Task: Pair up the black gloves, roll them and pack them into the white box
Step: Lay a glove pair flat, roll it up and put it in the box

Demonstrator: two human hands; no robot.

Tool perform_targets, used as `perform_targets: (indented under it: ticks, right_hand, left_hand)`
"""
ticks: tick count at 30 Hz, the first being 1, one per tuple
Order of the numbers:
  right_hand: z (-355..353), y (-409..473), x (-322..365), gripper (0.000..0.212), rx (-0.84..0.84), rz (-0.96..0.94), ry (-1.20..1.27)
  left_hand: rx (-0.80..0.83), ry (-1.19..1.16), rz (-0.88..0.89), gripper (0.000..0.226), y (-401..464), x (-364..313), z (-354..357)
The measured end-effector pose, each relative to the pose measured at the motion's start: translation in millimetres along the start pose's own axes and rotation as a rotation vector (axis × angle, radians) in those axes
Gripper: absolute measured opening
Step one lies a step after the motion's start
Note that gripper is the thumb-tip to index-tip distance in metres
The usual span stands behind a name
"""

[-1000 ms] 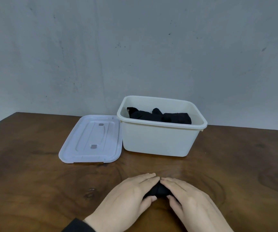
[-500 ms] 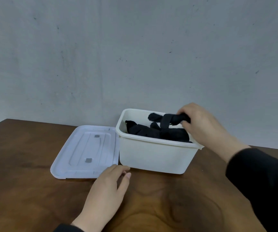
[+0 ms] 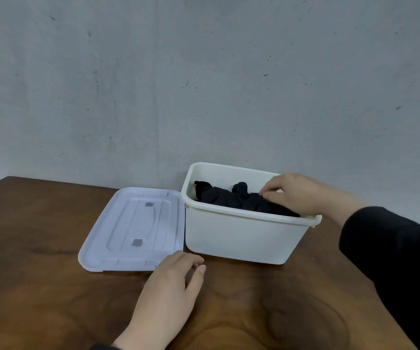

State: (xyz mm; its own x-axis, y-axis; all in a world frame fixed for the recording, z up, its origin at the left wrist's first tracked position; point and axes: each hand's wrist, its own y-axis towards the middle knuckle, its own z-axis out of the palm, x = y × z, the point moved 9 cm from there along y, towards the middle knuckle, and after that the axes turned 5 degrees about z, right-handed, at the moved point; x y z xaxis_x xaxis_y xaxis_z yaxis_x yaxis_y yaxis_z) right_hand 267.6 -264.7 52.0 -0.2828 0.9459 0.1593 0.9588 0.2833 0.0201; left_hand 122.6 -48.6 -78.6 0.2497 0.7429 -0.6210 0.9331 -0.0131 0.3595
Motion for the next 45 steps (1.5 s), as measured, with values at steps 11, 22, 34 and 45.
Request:
perform_targets:
  ticks: [11, 22, 34, 45]
  right_hand:
    - [73.9, -140.4, 21.7, 0.012, -0.45, 0.069, 0.765]
    - [94.6, -101.6, 8.1, 0.042, -0.207, 0.521, 1.754]
    - [86.5, -166.3, 7.3, 0.03, -0.278, 0.556, 1.735]
    - [21.0, -235.2, 3.7, 0.048, -0.58, 0.402, 1.104]
  left_hand:
    - [-0.102, 0.351, -0.119, 0.029, 3.4, 25.7, -23.5]
    - [-0.062, 0.416, -0.161, 0.013, 1.7, 37.8, -26.6]
    - [-0.516, -0.005, -0.1, 0.022, -8.1, 14.4, -96.5]
    - [-1.068, -0.408, 0.204, 0.015, -18.2, -88.4, -254.6]
